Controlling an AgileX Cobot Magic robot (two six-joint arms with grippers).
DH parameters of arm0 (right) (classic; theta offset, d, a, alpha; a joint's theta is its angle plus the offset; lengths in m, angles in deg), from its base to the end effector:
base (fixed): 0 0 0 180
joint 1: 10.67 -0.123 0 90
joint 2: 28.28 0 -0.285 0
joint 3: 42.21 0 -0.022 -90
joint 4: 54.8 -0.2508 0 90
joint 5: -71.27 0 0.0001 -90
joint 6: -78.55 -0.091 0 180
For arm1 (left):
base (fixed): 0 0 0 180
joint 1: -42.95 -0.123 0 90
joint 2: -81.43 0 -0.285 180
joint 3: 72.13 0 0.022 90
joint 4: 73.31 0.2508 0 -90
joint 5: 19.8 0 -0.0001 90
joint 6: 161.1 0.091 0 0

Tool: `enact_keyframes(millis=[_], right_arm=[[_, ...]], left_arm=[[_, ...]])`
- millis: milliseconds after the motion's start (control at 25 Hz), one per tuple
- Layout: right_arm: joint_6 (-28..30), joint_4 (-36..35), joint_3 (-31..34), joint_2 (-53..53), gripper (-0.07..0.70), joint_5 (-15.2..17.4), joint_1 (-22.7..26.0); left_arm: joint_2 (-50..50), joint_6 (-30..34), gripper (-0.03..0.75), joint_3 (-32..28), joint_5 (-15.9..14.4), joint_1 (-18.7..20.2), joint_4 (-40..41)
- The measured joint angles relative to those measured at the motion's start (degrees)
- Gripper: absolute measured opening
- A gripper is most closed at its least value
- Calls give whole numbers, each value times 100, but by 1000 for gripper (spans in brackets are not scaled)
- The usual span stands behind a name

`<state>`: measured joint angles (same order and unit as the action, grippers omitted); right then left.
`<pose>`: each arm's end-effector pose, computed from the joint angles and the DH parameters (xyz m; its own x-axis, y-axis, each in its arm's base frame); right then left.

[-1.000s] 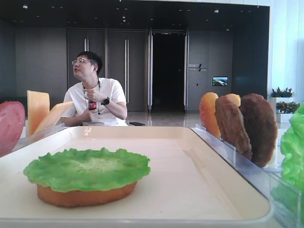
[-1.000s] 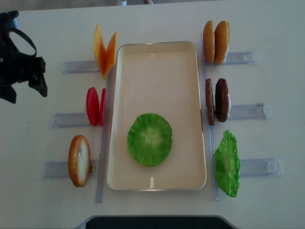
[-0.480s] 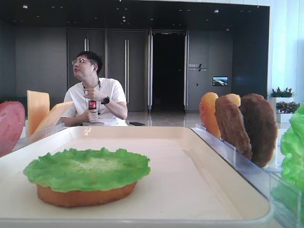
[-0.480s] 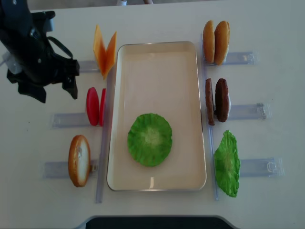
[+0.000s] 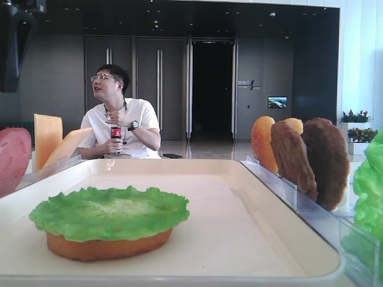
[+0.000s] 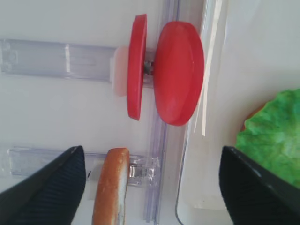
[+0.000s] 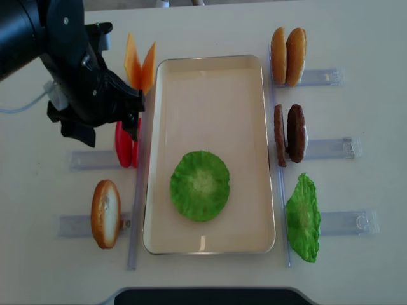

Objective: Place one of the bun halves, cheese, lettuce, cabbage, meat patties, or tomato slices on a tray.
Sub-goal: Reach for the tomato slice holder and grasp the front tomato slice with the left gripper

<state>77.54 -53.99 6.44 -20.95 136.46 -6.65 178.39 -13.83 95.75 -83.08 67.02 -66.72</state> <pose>-0.0094 -0.0005 0.2707 -0.5153 0.0479 -0.8557 0.0871 0.9962 0.0034 0.2694 -0.1101 0.2550 -0.9804 -0.1028 -0.1681 -0.1078 0.9940 0.0209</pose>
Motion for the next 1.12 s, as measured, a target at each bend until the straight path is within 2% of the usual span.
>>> enact_keyframes(millis=[240, 480, 920, 1120], right_arm=[[0, 0, 0, 0, 538, 0, 0], [0, 0, 0, 0, 538, 0, 0], [0, 0, 0, 0, 538, 0, 0], [0, 0, 0, 0, 538, 0, 0]], left_arm=[[0, -214, 692, 0, 6, 72, -49], [0, -327, 692, 0, 134, 74, -61], [0, -360, 692, 0, 171, 74, -205], [0, -493, 692, 0, 198, 219, -80]])
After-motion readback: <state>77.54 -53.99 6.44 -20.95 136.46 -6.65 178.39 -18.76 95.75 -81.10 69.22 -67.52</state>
